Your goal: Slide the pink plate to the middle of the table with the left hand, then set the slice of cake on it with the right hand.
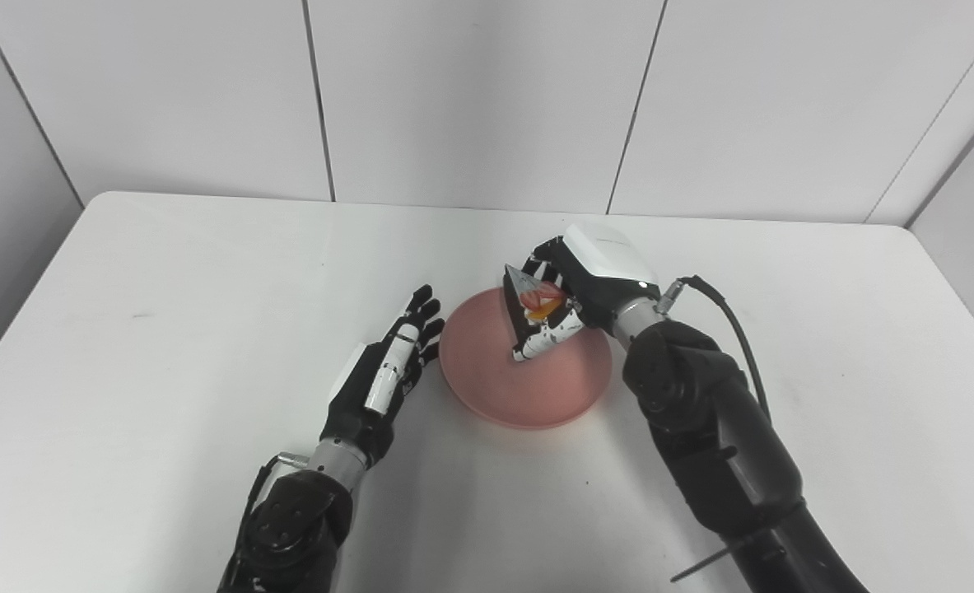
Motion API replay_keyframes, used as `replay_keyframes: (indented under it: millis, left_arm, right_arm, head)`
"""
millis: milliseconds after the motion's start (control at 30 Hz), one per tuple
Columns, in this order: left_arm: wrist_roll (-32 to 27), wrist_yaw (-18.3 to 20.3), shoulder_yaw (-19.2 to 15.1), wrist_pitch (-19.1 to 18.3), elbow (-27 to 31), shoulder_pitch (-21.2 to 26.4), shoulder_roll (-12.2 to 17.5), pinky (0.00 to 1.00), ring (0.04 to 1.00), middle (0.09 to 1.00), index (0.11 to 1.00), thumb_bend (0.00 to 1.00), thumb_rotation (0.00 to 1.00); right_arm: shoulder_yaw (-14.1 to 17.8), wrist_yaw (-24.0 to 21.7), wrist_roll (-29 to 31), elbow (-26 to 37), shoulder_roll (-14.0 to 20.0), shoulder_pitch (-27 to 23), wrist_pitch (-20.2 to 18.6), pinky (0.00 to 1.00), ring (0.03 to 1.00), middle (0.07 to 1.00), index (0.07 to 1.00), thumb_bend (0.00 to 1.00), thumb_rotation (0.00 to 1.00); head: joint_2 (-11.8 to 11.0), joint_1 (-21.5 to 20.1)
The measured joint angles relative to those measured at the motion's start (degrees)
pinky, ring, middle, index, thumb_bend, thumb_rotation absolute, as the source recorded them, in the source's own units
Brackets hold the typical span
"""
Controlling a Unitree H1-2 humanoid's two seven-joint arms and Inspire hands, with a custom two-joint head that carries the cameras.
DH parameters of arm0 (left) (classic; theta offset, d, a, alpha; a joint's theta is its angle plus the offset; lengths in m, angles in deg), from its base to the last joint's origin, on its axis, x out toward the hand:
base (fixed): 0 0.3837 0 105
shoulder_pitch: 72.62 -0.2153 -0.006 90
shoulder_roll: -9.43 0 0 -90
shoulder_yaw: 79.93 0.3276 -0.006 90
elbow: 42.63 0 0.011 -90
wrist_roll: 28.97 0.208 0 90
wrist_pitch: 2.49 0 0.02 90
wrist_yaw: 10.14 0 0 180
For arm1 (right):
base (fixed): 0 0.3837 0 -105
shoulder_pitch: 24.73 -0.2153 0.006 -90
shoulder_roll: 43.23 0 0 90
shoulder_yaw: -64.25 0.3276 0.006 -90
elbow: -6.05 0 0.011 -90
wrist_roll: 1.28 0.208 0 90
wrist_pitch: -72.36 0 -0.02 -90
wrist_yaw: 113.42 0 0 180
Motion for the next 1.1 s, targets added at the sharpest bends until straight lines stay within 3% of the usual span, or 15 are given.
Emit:
replay_keyframes:
  millis: [533,933,1100]
  left_arm:
    - [-0.12,0.06,0.20,-2.39,1.35,0.07,0.00,0.95,0.977,1.000,1.000,0.37,1.00]
    - [-0.14,0.14,0.21,-3.93,2.26,0.08,0.00,0.96,0.992,1.000,0.999,0.37,1.00]
    - [-0.14,0.14,0.20,-4.00,2.32,0.08,0.02,0.96,0.990,1.000,0.999,0.36,1.00]
  right_arm:
    - [-5.20,2.64,1.51,-4.29,-0.72,-0.24,0.15,0.23,0.312,0.412,0.486,0.52,0.13]
    - [-6.94,-3.23,1.00,1.21,0.60,0.44,-0.90,0.20,0.282,0.386,0.485,0.52,0.13]
    - [-8.05,-7.37,-0.15,4.00,1.76,0.54,-1.60,0.22,0.315,0.427,0.487,0.52,0.14]
  head:
    - [1.58,-0.70]
    - [1.93,-0.97]
    - [2.20,-1.14]
